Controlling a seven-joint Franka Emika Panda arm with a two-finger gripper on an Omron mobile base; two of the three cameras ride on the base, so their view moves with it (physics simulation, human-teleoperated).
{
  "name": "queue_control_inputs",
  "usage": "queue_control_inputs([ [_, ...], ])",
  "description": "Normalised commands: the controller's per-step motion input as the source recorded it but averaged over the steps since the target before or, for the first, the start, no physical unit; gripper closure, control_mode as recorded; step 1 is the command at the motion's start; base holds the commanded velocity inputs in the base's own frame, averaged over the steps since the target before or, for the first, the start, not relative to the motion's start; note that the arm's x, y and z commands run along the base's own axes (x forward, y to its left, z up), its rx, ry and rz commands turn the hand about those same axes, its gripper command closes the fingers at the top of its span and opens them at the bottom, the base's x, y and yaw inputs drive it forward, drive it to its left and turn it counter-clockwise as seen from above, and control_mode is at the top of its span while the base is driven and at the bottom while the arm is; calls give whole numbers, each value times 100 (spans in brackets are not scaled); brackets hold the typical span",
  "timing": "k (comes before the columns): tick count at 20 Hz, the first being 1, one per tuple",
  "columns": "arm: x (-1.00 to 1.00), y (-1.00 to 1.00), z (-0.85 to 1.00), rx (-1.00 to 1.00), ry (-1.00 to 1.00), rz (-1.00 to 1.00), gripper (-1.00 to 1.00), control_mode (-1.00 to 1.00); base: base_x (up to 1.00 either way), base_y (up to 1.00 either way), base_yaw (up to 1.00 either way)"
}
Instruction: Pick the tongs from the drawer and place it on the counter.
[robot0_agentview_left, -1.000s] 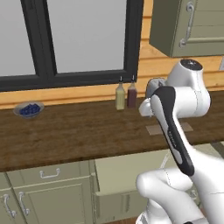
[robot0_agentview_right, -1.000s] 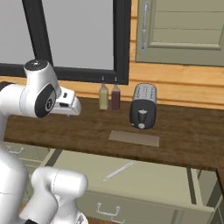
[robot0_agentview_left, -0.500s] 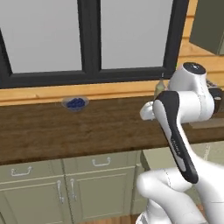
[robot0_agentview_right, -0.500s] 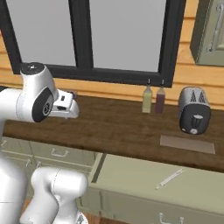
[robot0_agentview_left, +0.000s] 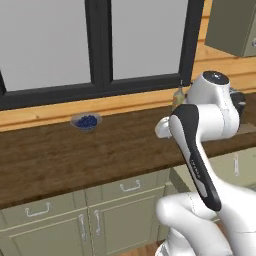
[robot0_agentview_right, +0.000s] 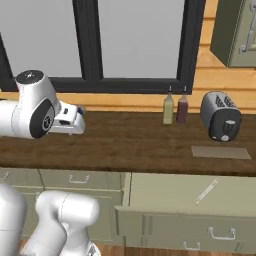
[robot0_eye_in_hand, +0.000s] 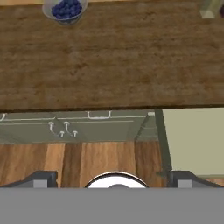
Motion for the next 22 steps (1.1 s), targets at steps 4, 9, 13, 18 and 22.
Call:
queue_control_inputs([
  [4,-3,0,0,0,2,-14,-100,-100,-16,-1,-43],
  [9,-82,-45,0,13,0,-51,-100,-100,0,0,0],
  [13,-100,-95,0,16,0,-39,-100,-100,0,0,0],
  [18,-100,-100,-13,11,0,-25,-100,-100,0,0,0],
  [22,-91,-100,-24,16,1,-23,-100,-100,0,0,0],
])
